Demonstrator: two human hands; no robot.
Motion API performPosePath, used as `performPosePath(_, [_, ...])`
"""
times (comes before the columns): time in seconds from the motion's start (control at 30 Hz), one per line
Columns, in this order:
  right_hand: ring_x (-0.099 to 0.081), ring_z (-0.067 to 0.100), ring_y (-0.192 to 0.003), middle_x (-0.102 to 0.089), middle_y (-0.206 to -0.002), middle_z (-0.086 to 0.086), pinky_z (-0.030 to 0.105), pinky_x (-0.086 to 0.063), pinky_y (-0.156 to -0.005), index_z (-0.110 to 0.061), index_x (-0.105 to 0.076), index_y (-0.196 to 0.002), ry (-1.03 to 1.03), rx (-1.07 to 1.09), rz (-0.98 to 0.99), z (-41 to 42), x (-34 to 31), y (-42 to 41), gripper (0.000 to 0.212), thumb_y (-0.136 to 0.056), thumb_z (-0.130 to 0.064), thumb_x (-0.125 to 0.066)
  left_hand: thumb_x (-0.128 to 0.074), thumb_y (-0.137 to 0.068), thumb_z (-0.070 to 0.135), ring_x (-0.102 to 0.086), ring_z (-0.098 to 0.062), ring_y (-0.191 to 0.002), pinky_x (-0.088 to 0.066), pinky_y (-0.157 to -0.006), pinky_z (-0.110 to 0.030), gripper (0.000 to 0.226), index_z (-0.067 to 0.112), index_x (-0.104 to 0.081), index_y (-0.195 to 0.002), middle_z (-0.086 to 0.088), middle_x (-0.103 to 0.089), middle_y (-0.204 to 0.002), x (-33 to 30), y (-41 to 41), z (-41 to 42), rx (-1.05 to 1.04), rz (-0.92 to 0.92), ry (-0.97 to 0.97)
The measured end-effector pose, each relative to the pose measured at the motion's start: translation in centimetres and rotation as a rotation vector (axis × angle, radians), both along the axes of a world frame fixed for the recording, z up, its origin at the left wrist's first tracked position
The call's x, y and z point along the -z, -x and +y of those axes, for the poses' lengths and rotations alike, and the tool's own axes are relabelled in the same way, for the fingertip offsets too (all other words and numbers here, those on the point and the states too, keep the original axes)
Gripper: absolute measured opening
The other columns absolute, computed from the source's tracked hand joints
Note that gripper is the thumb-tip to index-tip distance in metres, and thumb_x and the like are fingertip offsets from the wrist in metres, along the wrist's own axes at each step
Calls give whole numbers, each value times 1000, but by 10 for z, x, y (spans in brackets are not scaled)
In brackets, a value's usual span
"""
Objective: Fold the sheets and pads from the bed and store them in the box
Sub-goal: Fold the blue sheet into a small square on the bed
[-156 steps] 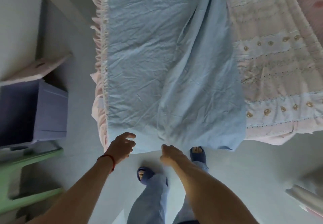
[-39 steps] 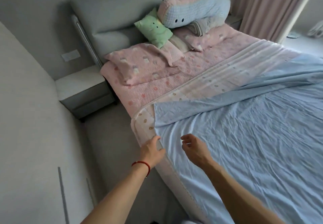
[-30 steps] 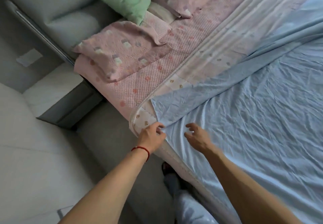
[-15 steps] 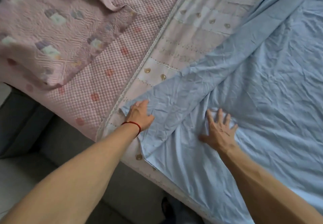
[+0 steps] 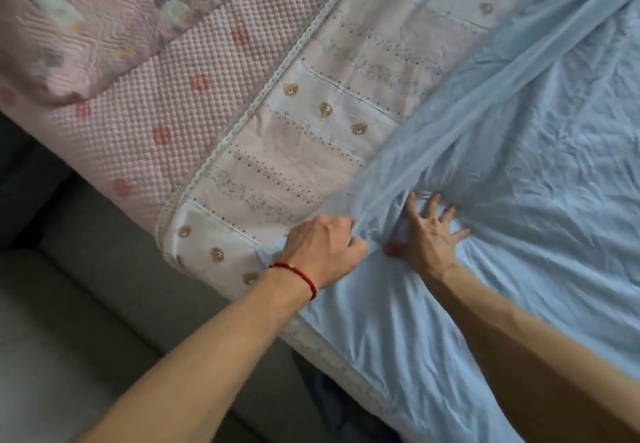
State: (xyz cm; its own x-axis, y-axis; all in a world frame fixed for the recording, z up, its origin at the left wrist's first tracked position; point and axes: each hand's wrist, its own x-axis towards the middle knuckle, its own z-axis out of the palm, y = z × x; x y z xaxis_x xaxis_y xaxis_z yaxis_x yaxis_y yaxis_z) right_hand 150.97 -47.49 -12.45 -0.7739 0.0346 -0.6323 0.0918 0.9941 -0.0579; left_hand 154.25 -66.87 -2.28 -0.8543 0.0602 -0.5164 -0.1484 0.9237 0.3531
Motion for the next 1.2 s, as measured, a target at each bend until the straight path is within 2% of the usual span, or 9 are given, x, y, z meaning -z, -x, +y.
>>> performPosePath(0.17, [-3, 39, -156, -11, -171, 7, 78, -6, -114, -28, -9, -163, -56, -96, -41, 10, 14, -5, 66, -108, -42, -43, -47, -98, 34, -42, -30, -127, -38, -103, -45, 29, 19, -58, -120, -9, -48, -126, 59, -70, 52, 6, -157, -4])
performPosePath(0.23, [-8, 38, -156, -24, -168, 5, 83, -1, -110, -32, -22, -160, -10, -98, 2, 14, 24, -4, 57, -107, -42, -43, -45, -100, 32, -42, -29, -129, -35, -107, -43, 27, 20, -61, -119, -9, -51, -128, 85, -74, 53, -142, -162, -49])
performPosePath(0.4, [11, 52, -152, 0, -170, 17, 88, -5, -101, -24, -8, -164, 82, -51, 86, 10, 31, -10, 106, -86, -49, -76, -48, -105, 25, -59, -37, -111, -38, -83, -33, 20, 10, -59, -100, -22, -65, -116, 109, -56, 52, -590, -93, -287])
performPosePath(0.6, [12, 44, -154, 7, -169, 19, 76, -4, -114, -30, -7, -162, 229, -180, 161, 37, -4, -24, 103, -85, -69, -62, -43, -105, 29, -57, -36, -119, -43, -101, -38, 22, 17, -60, -109, -18, -62, -125, 117, -46, 47, -710, -103, -317])
performPosePath(0.77, [18, 38, -156, 9, -172, 6, 72, 6, -118, -37, -12, -163, 326, -278, 362, 144, -33, -117, 77, -99, -55, -51, -50, -99, 29, -55, -38, -109, -48, -87, -48, 22, 14, -65, -107, -14, -58, -116, 60, -92, 105, -379, 194, 178])
performPosePath(0.87, [13, 35, -157, 3, -173, 4, 75, -1, -117, -40, -15, -163, 294, -163, 381, 218, -38, -159, 76, -98, -54, -52, -55, -87, 29, -56, -35, -109, -46, -83, -47, 22, 14, -65, -100, -9, -59, -119, 25, -149, 170, -86, 455, 243])
performPosePath(0.97, [10, 37, -157, 1, -173, 5, 78, -8, -115, -41, -19, -162, 200, -84, 350, 288, -44, -186, 79, -95, -58, -57, -58, -85, 27, -50, -34, -129, -42, -101, -55, 25, 16, -63, -107, -9, -57, -136, 18, -190, 235, -2, 405, 207])
performPosePath(1.1, [2, 41, -157, 5, -173, 4, 76, -20, -111, -48, -9, -160, 39, -69, 205, 353, -48, -203, 98, -82, -75, -62, -66, -84, 20, -38, -42, -143, -32, -101, -80, 25, 23, -67, -109, -5, -52, -148, 25, -221, 333, 19, 212, 177])
performPosePath(1.2, [4, 37, -157, 14, -171, -3, 72, -24, -115, -54, 1, -158, 80, -96, 28, 380, -37, -201, 107, -77, -77, -66, -44, -101, 15, 14, -44, -153, -4, -98, -90, 27, 28, -57, -120, 5, -1, -169, 59, -228, 379, -73, -50, 123])
